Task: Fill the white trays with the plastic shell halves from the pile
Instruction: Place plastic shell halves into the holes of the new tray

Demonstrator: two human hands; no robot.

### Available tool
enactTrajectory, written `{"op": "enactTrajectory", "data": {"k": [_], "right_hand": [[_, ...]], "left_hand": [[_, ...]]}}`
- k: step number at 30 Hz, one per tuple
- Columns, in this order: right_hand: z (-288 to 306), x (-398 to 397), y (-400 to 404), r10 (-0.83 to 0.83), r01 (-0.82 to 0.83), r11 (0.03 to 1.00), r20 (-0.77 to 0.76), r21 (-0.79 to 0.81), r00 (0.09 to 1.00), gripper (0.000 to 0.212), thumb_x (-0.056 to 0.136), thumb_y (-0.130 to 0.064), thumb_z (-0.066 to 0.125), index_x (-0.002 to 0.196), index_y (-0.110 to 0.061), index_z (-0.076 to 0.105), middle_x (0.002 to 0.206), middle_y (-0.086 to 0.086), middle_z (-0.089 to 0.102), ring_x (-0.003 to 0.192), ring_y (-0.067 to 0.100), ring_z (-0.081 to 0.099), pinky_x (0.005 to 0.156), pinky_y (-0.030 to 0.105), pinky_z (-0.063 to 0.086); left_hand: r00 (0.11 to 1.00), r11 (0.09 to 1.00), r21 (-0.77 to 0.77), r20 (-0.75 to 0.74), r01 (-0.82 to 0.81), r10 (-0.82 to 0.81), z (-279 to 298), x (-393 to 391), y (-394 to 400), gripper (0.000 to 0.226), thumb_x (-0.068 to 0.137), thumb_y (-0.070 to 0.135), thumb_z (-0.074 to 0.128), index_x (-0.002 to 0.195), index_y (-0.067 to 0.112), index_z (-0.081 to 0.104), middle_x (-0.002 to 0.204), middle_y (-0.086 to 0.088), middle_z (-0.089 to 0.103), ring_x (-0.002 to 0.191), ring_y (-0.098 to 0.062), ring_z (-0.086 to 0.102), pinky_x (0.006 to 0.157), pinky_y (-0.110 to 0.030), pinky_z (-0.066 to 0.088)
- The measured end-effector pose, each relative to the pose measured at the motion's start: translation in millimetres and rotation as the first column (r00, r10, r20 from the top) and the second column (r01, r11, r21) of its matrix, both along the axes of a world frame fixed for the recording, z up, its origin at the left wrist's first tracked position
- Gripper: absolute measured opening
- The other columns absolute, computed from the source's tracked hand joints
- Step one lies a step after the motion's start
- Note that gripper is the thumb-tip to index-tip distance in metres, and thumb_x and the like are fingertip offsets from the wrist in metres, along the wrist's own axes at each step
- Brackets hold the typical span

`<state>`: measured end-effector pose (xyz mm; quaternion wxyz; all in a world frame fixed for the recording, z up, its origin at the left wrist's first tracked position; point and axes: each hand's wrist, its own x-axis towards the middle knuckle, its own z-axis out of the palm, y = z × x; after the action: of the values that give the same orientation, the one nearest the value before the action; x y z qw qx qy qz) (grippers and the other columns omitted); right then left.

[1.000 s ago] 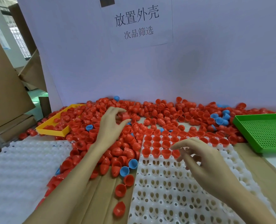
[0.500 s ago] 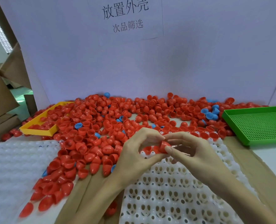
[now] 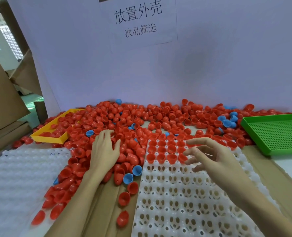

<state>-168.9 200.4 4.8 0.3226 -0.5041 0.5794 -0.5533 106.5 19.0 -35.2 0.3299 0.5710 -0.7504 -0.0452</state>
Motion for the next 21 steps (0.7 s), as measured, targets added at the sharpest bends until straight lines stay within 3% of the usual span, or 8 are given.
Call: {"op": "enactTrajectory", "data": {"k": [6, 9, 13, 18, 21], "right_hand": [[-2.0, -0.4, -0.5, -0.001, 0.001, 0.999, -0.022, 0.033, 1.0, 0.019, 0.105, -0.014, 0.058, 0.111, -0.026, 0.071, 0.094, -0.006, 0.079, 0.083, 0.014, 0.078, 0.066, 0.026, 0.062], [-2.0, -0.2, -0.4, 0.001, 0.0, 0.999, -0.019, 0.039, 1.0, 0.02, 0.105, -0.014, 0.057, 0.111, -0.026, 0.072, 0.093, -0.005, 0.079, 0.082, 0.015, 0.078, 0.066, 0.027, 0.061], [-3.0, -0.5, -0.4, 0.009, -0.008, 0.999, -0.017, 0.051, 1.0, 0.02, 0.105, -0.014, 0.057, 0.111, -0.026, 0.072, 0.092, -0.005, 0.079, 0.081, 0.016, 0.078, 0.065, 0.026, 0.059], [-3.4, -2.6, -1.2, 0.005, -0.005, 0.999, -0.004, 0.05, 1.0, 0.02, 0.105, -0.014, 0.057, 0.11, -0.025, 0.072, 0.092, -0.003, 0.079, 0.081, 0.017, 0.078, 0.065, 0.023, 0.06], [-2.8, -3.4, -1.8, 0.01, -0.009, 0.998, -0.006, 0.055, 1.0, 0.02, 0.105, -0.014, 0.057, 0.11, -0.025, 0.073, 0.093, -0.002, 0.079, 0.081, 0.017, 0.078, 0.065, 0.025, 0.06]], "left_hand": [[0.986, 0.992, 0.112, 0.148, 0.06, -0.077, -9.4, -3.7, -19.5, 0.043, 0.105, 0.028, 0.048, 0.147, 0.024, 0.041, 0.131, -0.001, 0.063, 0.123, -0.021, 0.058, 0.111, -0.043, 0.032], [0.968, 0.987, 0.16, 0.242, 0.024, -0.063, -9.1, -2.3, -30.9, 0.053, 0.103, 0.03, 0.043, 0.155, 0.032, 0.035, 0.154, 0.004, 0.049, 0.134, -0.018, 0.047, 0.112, -0.044, 0.026], [0.956, 0.982, 0.186, 0.284, 0.017, -0.071, -12.2, -1.7, -40.2, 0.048, 0.103, 0.028, 0.04, 0.151, 0.036, 0.042, 0.161, 0.013, 0.038, 0.138, -0.016, 0.039, 0.109, -0.042, 0.022], [0.989, 0.993, -0.014, 0.094, 0.116, -0.115, -17.9, 4.6, -38.4, 0.04, 0.104, 0.014, 0.049, 0.142, 0.025, 0.059, 0.151, 0.011, 0.047, 0.133, -0.014, 0.043, 0.106, -0.033, 0.018], [0.973, 0.96, -0.175, 0.12, 0.217, -0.198, -11.2, 8.0, -26.3, 0.036, 0.108, 0.014, 0.046, 0.139, 0.019, 0.063, 0.148, 0.008, 0.054, 0.13, -0.014, 0.048, 0.105, -0.032, 0.02]]}}
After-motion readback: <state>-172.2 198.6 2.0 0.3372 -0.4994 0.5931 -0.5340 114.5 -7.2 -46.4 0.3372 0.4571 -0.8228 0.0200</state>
